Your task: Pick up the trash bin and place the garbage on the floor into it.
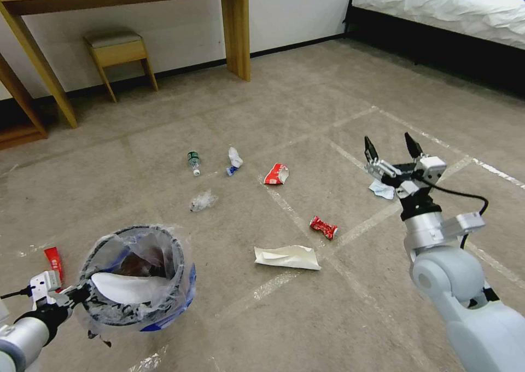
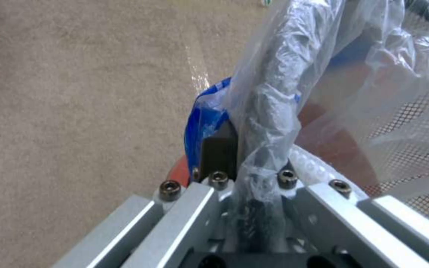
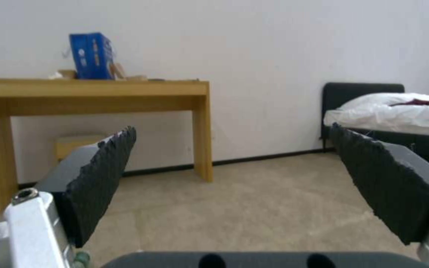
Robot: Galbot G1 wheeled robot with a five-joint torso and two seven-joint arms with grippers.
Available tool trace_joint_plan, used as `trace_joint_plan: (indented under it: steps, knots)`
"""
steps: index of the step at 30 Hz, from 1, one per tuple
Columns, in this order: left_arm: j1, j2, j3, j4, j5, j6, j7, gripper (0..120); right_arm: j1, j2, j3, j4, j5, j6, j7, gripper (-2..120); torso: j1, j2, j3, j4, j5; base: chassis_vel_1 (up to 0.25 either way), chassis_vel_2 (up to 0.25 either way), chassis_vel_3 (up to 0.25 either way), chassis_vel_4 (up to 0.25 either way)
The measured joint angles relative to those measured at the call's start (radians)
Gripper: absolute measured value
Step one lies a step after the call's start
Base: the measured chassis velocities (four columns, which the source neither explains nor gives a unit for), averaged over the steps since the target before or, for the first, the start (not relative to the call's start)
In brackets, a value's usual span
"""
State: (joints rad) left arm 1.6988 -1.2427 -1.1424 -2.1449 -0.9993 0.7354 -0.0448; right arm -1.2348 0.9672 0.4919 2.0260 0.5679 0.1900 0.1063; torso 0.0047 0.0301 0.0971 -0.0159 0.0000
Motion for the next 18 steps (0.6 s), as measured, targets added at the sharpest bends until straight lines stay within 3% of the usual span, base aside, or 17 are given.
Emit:
trace_joint_plan:
  steps: [18]
  knots:
    - [0.006,0.0,-0.021,0.015,-0.006,0.0,-0.005,1,-0.023,0.021,-0.029,-0.025,-0.023,0.01,-0.013,100,0.0,0.0,0.0,-0.0003,0.0,-0.037,-0.035,-0.035,-0.04]
